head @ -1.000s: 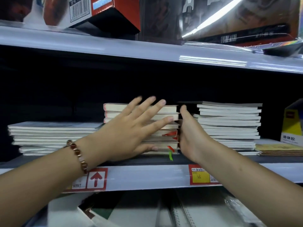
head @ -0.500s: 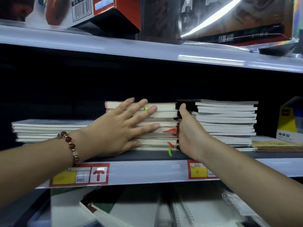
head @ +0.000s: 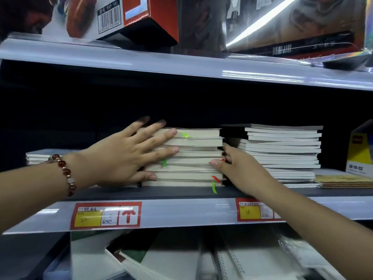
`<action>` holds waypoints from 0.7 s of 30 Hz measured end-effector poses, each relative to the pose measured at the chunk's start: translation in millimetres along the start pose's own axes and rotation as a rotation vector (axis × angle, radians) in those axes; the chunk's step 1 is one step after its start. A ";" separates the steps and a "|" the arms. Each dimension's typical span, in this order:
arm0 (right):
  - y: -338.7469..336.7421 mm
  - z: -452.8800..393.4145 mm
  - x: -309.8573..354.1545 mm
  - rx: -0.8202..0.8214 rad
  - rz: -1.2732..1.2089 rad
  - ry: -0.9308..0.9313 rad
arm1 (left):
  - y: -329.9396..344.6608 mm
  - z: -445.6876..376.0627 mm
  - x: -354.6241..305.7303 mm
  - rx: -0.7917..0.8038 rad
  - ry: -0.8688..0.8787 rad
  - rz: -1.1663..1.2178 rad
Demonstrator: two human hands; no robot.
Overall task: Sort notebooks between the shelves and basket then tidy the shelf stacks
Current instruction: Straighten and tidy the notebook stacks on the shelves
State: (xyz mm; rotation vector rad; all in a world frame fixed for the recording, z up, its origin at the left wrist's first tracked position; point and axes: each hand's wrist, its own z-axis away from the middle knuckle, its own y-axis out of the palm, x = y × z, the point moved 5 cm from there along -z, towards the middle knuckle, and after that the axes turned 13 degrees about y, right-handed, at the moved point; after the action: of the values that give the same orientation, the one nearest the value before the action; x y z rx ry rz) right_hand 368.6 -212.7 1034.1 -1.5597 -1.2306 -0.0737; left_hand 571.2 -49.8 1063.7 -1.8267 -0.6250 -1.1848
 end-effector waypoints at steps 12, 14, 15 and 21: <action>0.7 -1.8 -3.0 0.062 -0.426 0.205 | -24.3 33.5 -20.4 -0.732 -1.137 1.374; 1.4 -3.2 -0.5 0.036 -0.393 0.206 | -21.8 32.9 -19.7 -0.706 -1.205 1.280; 0.7 -2.9 1.7 0.016 -0.380 0.212 | -21.1 31.4 -19.0 -0.640 -1.195 1.176; 0.9 8.2 11.8 -0.116 -0.258 0.127 | -17.6 28.2 -23.6 -0.395 -1.150 0.775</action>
State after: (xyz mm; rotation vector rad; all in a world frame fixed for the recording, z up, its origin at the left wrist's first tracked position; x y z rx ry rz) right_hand 370.3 -198.7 1037.3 -1.4629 -1.3396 -0.4117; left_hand 561.2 -15.7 1043.7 -2.6596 -0.1830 0.3695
